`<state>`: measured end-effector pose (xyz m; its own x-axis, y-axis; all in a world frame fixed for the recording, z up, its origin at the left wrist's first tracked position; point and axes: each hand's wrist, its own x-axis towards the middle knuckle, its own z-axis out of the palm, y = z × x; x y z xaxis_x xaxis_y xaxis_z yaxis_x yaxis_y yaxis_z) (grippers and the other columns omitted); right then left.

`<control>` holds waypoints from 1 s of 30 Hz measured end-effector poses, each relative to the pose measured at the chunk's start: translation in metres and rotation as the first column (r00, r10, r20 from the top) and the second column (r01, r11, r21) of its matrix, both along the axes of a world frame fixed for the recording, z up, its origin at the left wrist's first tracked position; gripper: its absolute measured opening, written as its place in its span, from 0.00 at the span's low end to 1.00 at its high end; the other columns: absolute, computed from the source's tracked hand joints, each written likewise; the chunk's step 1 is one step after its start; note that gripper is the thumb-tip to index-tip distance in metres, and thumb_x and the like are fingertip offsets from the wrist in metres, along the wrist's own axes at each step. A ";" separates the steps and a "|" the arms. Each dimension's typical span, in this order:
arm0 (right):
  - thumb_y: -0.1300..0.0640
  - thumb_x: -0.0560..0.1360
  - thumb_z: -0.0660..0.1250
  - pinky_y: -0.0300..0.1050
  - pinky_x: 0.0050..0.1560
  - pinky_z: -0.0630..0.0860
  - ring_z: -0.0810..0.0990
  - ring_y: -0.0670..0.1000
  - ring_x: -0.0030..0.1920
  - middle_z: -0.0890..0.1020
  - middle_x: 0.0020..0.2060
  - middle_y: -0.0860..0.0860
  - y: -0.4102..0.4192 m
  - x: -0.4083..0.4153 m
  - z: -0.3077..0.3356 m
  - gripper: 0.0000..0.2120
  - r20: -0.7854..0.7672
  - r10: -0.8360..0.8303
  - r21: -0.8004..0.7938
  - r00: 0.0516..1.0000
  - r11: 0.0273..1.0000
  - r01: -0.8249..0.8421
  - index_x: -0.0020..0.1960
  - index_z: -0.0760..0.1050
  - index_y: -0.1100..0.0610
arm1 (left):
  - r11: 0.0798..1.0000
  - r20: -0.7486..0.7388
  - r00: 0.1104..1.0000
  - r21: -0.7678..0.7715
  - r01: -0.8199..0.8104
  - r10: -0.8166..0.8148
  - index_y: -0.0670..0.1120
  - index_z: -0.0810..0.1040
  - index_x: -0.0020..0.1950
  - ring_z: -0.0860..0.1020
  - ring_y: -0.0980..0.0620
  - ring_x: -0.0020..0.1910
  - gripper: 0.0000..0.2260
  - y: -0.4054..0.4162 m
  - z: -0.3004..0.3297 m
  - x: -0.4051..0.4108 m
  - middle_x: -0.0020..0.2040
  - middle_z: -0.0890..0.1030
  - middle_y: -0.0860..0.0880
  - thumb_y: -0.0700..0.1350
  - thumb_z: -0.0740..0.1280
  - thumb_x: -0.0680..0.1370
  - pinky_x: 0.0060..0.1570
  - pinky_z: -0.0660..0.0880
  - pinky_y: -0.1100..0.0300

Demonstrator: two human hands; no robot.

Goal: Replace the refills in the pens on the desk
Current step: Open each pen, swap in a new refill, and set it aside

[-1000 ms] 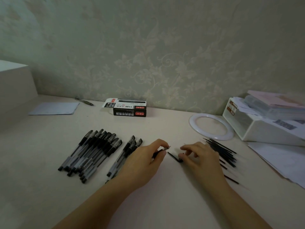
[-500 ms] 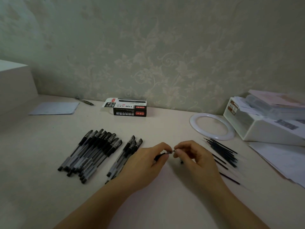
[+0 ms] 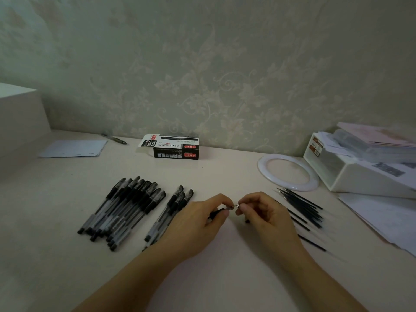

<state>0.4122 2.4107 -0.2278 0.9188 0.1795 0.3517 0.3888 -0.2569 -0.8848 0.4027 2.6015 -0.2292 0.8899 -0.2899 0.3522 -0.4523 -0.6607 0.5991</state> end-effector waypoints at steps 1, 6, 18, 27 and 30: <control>0.60 0.77 0.68 0.40 0.46 0.79 0.83 0.48 0.44 0.85 0.41 0.49 -0.001 0.000 0.000 0.09 -0.001 -0.008 0.011 1.000 1.000 0.008 0.46 0.79 0.45 | 1.000 0.002 1.000 -0.001 0.002 -0.002 0.63 0.71 0.56 0.75 0.54 0.31 0.06 0.000 0.000 0.000 0.33 0.77 0.51 0.54 0.58 0.81 0.31 0.71 0.61; 0.61 0.77 0.69 0.39 0.49 0.79 0.84 0.49 0.46 0.86 0.42 0.50 0.001 0.001 0.000 0.10 -0.019 0.047 0.010 0.999 0.999 -0.047 0.46 0.80 0.46 | 1.000 0.001 1.000 -0.004 0.025 -0.025 0.63 0.71 0.55 0.75 0.53 0.31 0.05 0.000 0.000 -0.001 0.33 0.77 0.51 0.55 0.58 0.81 0.32 0.74 0.53; 0.56 0.76 0.70 0.31 0.42 0.74 0.81 0.42 0.38 0.84 0.37 0.46 0.001 0.000 -0.002 0.07 0.004 0.038 -0.120 0.999 0.992 -0.038 0.42 0.80 0.46 | 0.999 0.022 0.999 -0.005 0.046 -0.045 0.55 0.79 0.54 0.77 0.61 0.43 0.07 -0.001 0.004 -0.002 0.44 0.80 0.59 0.50 0.62 0.80 0.45 0.77 0.57; 0.51 0.77 0.68 0.34 0.38 0.72 0.76 0.42 0.35 0.81 0.36 0.45 0.003 0.002 -0.003 0.04 0.012 0.029 -0.177 1.000 0.984 -0.026 0.43 0.78 0.46 | 0.998 0.038 0.998 -0.035 0.047 -0.045 0.53 0.79 0.54 0.78 0.61 0.44 0.06 -0.002 0.004 -0.001 0.43 0.80 0.59 0.48 0.64 0.80 0.45 0.76 0.60; 0.52 0.78 0.67 0.35 0.36 0.70 0.73 0.42 0.33 0.79 0.33 0.46 0.001 0.002 -0.005 0.08 0.022 0.054 -0.207 0.998 0.977 -0.049 0.40 0.77 0.47 | 0.997 0.025 0.998 -0.046 0.061 -0.060 0.53 0.80 0.54 0.78 0.61 0.44 0.06 -0.002 0.003 -0.001 0.42 0.79 0.60 0.48 0.64 0.80 0.46 0.77 0.60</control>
<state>0.4144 2.4119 -0.2328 0.8970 0.2977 0.3267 0.4294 -0.4121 -0.8036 0.4013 2.5993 -0.2261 0.8623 -0.3257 0.3876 -0.5053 -0.6029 0.6174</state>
